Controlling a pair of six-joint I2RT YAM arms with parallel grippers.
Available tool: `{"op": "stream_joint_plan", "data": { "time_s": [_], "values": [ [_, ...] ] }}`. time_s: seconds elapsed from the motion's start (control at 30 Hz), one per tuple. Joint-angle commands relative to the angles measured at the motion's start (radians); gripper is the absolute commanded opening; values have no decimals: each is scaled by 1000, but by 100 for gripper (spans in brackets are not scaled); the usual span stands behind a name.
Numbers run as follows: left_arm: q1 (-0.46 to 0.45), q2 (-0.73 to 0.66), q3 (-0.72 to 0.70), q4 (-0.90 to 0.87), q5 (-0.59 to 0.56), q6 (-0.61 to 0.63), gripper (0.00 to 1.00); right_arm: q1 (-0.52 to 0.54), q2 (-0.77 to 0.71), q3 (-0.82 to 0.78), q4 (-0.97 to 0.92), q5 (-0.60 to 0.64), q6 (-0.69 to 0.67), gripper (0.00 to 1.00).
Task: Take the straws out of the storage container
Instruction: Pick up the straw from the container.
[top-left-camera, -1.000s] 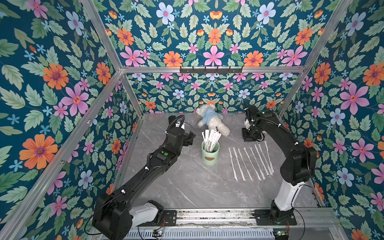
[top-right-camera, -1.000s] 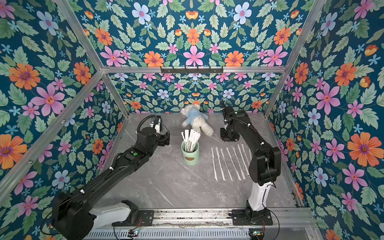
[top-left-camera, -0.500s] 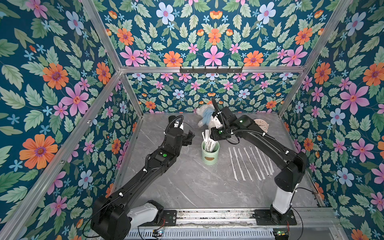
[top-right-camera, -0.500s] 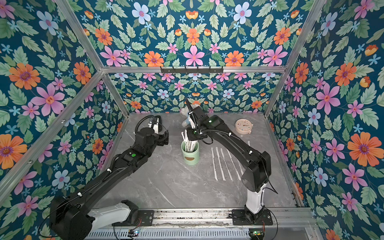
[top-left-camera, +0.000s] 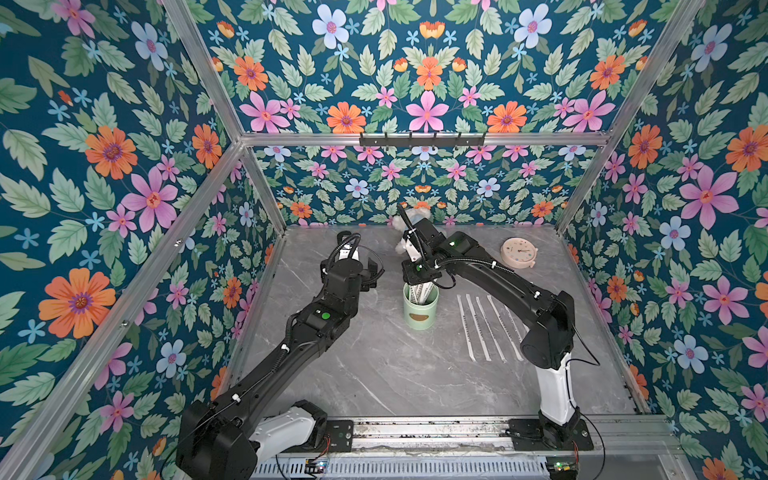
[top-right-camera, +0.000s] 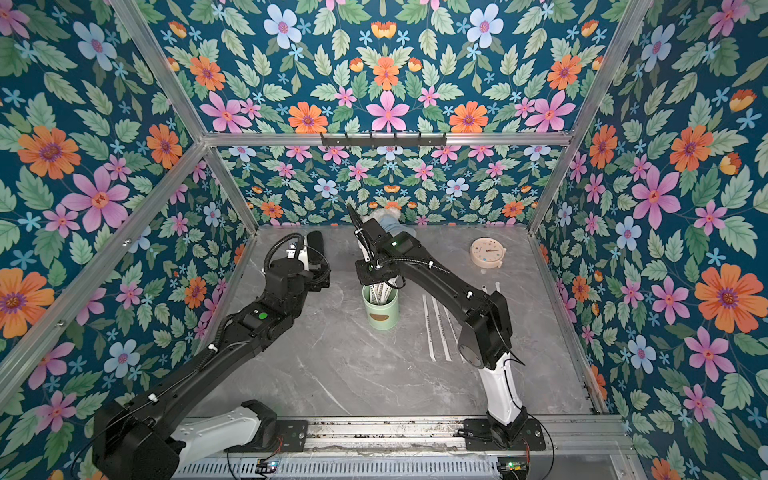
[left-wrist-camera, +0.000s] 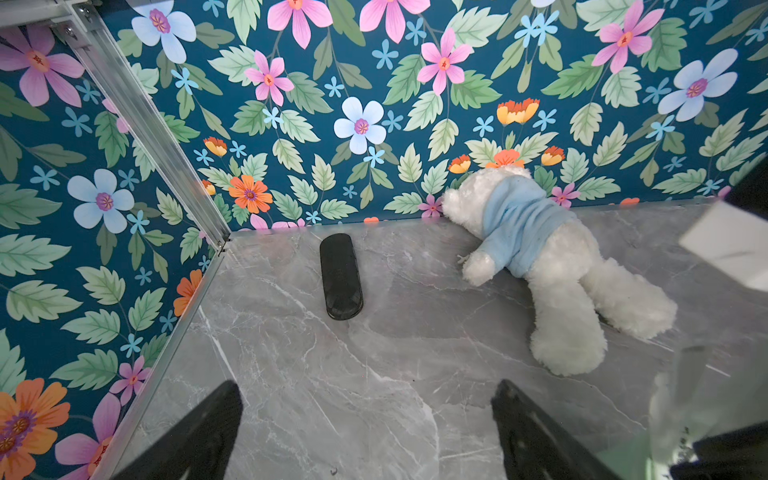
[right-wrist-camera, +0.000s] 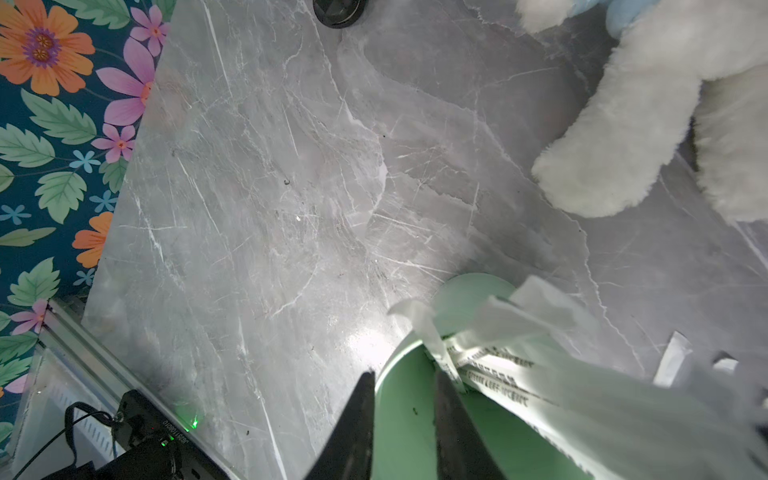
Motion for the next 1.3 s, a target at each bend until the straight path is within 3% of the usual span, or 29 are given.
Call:
{"op": "stream_joint_plan", "data": {
  "time_s": [0.0,0.77,1.03,1.27],
  "values": [
    [-1,-4,0,28,-13,1,96,-1,10,11,-31,20,-7,27],
    [0,-4,5,24,8,7,96,0,125,150,-116,51,-38,26],
    [-1,-3,6,24,9,8,96,0,123,155,-125,40,-40,15],
    [-1,-2,5,24,11,8,96,0,94,144,-134,36,-41,11]
  ]
}}
